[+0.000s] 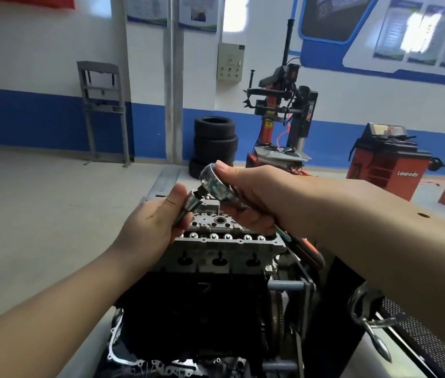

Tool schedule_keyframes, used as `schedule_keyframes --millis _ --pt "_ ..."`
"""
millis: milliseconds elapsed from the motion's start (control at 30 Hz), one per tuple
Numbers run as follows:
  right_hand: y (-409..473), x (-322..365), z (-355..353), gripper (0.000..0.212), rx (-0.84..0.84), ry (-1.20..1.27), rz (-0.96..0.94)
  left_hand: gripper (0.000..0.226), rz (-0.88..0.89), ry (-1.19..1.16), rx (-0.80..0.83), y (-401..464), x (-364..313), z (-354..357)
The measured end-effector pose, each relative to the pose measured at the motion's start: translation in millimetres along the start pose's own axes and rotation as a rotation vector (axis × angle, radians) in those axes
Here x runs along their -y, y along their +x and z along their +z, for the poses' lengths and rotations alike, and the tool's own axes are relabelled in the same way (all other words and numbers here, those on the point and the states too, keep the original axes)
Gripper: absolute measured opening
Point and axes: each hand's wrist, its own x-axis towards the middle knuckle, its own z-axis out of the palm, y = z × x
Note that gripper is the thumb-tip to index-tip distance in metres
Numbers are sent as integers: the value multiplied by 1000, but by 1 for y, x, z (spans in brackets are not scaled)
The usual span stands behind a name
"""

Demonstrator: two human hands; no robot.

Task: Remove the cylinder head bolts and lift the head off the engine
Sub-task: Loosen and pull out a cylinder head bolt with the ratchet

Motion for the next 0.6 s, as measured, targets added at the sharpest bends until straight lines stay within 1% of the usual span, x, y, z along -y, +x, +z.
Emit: schedule_keyframes --millis 167,267,367,400,467,533,600 --pt "1 4 -2 70 1 -45 34 75 25 -10 25 1 1 3" --pt "2 3 -2 72 8 -98 47 78 149 43 55 2 10 3" --pt "-2 5 0 72 -3 -142 53 76 131 -10 98 6 15 3" --pt "-4 7 2 73 -44 -165 55 77 113 -26 112 9 14 3" --pt "-6 16 8 70 -209 -240 4 74 98 -61 129 15 12 6" --pt "-2 28 17 57 -378 -395 -175 67 144 -57 155 23 4 12" --pt "7 43 22 46 -520 -684 -350 55 235 -63 196 35 -6 14"
